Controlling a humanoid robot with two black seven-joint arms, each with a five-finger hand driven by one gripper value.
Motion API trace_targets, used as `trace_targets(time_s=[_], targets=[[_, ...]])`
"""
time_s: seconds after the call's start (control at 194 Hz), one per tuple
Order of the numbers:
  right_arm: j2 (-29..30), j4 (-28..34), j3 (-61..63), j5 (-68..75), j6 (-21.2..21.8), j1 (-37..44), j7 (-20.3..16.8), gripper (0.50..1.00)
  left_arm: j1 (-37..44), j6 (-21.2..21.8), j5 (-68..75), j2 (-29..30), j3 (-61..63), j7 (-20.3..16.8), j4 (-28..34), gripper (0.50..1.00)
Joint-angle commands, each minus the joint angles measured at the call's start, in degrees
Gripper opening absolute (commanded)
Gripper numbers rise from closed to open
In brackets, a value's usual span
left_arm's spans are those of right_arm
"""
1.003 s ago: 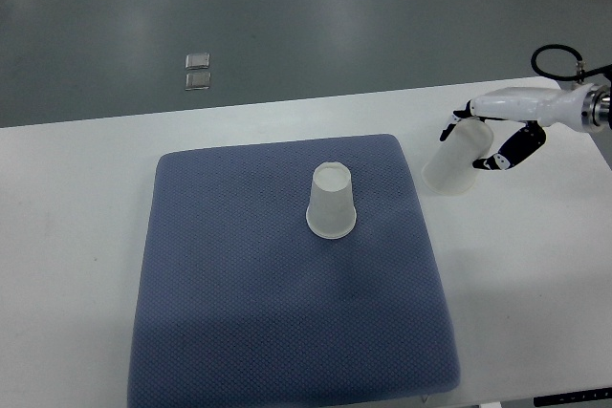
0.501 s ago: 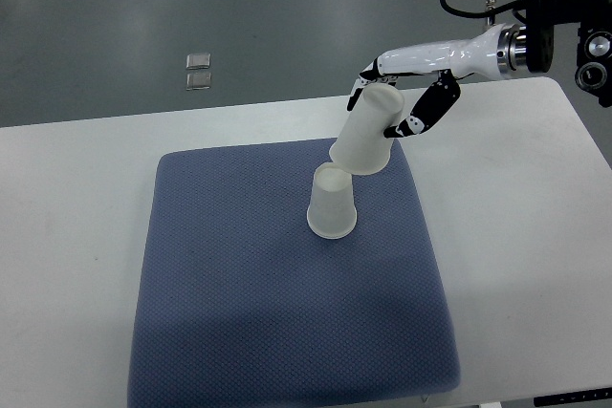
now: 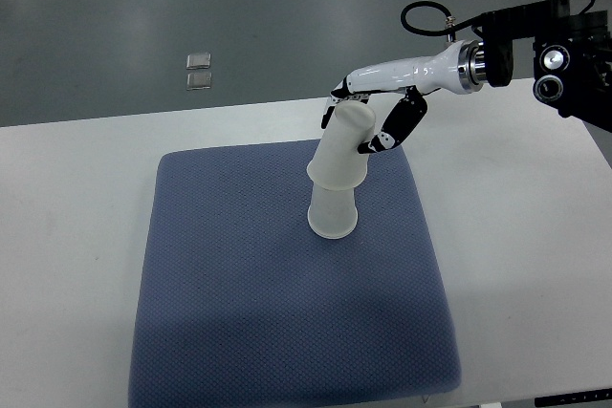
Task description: Stack paper cups
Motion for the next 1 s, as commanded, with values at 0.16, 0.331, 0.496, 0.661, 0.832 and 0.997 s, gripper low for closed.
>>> trace_targets(time_s=[0.16,0.331,0.496,0.661,0.832,0.997], targets=[[0.72,0.00,-0.48,-0.09,0.55,-0.46,-0.12,0.643,0.00,0.00,0.02,0.00,0.00,0.00,0.00,1.000],[1.86,0.00,-1.45,-0.09,0.02,-0.46,-0.21,0.678,0.00,0.00,0.02,0.00,0.00,0.00,0.00,1.000],[2.21,-0.61,-1.45,-0.09,-0.50,-0.81,-0.21,0.748,0.00,0.00,-0.07,0.00,0.00,0.00,0.00,1.000],[2.65,-0.79,-1.27,0.00,-1.12,-0.98,-0.03,0.924,0.00,0.00,-0.07,0.00,0.00,0.00,0.00,1.000],[2.57,-1.31,-0.57,0.96,-2.35,-1.25,0.06,0.924,0.00,0.00,0.02,0.00,0.00,0.00,0.00,1.000],[2.57,-5.27,-0.48,11.94,-2.08,-1.86,-0.12,0.923,0.00,0.00,0.02,0.00,0.00,0.00,0.00,1.000]])
